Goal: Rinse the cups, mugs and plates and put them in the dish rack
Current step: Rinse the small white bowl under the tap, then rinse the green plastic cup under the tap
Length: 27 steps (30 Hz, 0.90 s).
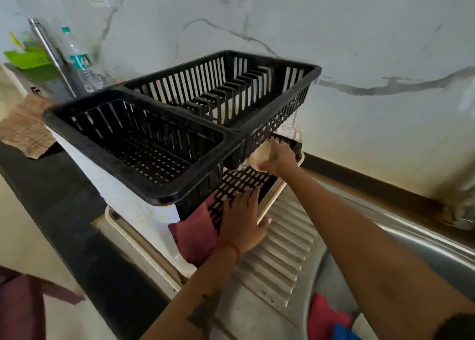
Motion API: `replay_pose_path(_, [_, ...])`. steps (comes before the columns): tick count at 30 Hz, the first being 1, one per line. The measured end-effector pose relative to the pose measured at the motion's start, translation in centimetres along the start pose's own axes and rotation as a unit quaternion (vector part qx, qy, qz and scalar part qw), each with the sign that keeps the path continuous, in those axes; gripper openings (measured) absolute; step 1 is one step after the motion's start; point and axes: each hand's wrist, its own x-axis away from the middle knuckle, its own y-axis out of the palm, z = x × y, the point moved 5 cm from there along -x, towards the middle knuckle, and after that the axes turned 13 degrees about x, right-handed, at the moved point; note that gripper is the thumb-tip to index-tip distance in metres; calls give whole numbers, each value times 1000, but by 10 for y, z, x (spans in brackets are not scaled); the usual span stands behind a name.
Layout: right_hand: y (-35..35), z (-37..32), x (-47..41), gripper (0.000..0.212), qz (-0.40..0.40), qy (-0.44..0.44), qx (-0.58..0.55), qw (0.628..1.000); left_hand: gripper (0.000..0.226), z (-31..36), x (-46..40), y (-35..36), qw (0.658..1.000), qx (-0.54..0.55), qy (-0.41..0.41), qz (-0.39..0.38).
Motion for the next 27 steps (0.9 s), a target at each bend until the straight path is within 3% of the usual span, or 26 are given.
replay_pose_path(6, [14,2,-22,69,8,-1,70,998,82,1,-3,4,1000,3,12,-10])
replay_pose_path(14, [27,3,-34,61,6,3,52,999,83,1,-3,8,999,-22,26,-15])
replay_pose_path(19, [23,2,-27,68,5,-29,35,999,83,2,-3,8,999,-35,19,-29])
replay_pose_path(27, [-11,29,37,41,46,-93,41,994,87,8,3,3,997,-53,26,-41])
